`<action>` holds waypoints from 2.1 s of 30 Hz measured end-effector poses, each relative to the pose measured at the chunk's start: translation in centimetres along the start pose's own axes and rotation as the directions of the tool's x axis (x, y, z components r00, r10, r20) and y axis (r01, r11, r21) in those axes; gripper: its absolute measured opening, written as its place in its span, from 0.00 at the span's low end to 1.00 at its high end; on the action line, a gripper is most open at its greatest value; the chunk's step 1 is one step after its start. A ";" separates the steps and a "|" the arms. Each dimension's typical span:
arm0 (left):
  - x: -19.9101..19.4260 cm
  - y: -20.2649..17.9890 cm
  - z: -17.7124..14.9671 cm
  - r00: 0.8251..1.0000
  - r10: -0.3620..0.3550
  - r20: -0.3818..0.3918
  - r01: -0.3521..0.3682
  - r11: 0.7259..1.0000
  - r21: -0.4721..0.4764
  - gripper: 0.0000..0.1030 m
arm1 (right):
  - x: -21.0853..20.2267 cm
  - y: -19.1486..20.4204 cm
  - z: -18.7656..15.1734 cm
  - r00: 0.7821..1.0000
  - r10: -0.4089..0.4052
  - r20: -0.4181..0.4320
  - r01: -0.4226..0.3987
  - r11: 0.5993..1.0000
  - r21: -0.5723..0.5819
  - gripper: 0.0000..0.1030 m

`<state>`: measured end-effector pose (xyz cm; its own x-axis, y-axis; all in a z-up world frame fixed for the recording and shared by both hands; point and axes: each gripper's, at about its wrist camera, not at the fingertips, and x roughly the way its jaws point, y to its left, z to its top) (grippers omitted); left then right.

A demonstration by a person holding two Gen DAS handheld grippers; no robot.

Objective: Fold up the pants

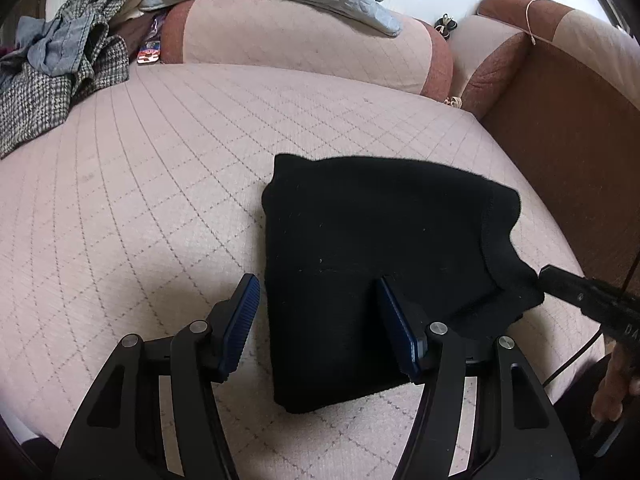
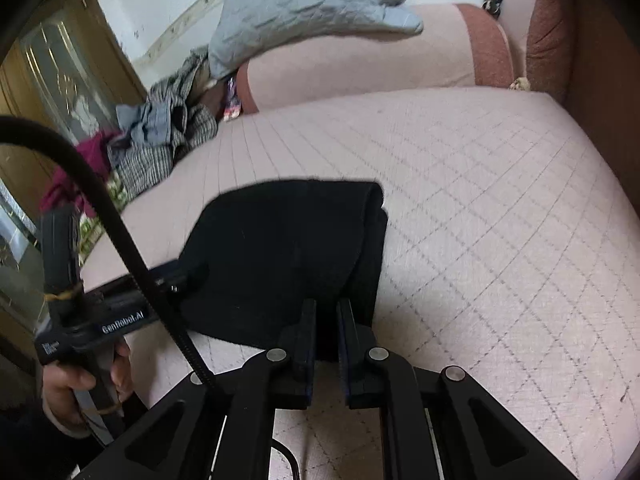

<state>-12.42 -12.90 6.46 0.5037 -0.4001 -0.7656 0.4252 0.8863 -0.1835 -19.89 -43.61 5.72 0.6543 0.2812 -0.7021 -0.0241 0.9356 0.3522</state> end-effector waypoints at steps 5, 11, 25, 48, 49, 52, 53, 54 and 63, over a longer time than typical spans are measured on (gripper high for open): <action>-1.3 0.0 0.5 0.999 -0.006 0.035 0.006 1.000 0.021 0.59 | -0.7 -0.3 0.7 0.999 0.030 0.046 -0.032 0.998 0.053 0.45; -1.4 0.6 1.4 0.999 -0.020 0.028 0.019 0.999 0.025 0.59 | -0.1 0.1 1.0 0.998 0.039 0.041 -0.043 0.995 0.091 0.50; 0.3 1.3 1.5 0.999 -0.029 -0.019 0.029 1.000 0.004 0.59 | 1.8 -0.8 1.5 1.000 0.009 0.004 -0.010 0.995 0.101 0.51; 5.0 1.7 1.7 0.990 -0.124 -0.061 0.120 0.991 -0.061 0.90 | 6.7 -3.2 1.9 0.994 0.105 -0.025 -0.098 0.979 0.181 0.71; 5.0 1.6 1.6 0.991 -0.126 -0.053 0.123 0.991 -0.057 0.90 | 6.8 -3.2 1.8 0.994 0.108 -0.021 -0.103 0.978 0.184 0.72; 4.9 1.6 1.4 0.991 -0.129 -0.037 0.127 0.991 -0.048 0.90 | 7.0 -3.1 1.4 0.993 0.115 -0.010 -0.111 0.979 0.172 0.77; 4.9 1.5 1.4 0.991 -0.131 -0.033 0.129 0.991 -0.047 0.90 | 7.2 -2.5 1.3 0.994 0.107 -0.012 -0.104 0.983 0.154 0.80; 4.9 1.5 1.3 0.991 -0.133 -0.031 0.132 0.990 -0.048 0.90 | 7.3 -2.1 1.2 0.995 0.095 -0.016 -0.092 0.987 0.129 0.82; 4.8 1.5 1.0 0.990 -0.138 -0.026 0.137 0.990 -0.044 0.90 | 7.6 -0.5 0.6 0.995 0.101 -0.005 -0.100 0.990 0.097 0.83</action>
<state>-8.57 -13.71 3.13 0.4205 -0.5127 -0.7486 0.4571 0.8324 -0.3134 -14.47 -42.04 0.58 0.6449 0.3751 -0.6659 -0.0160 0.8778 0.4788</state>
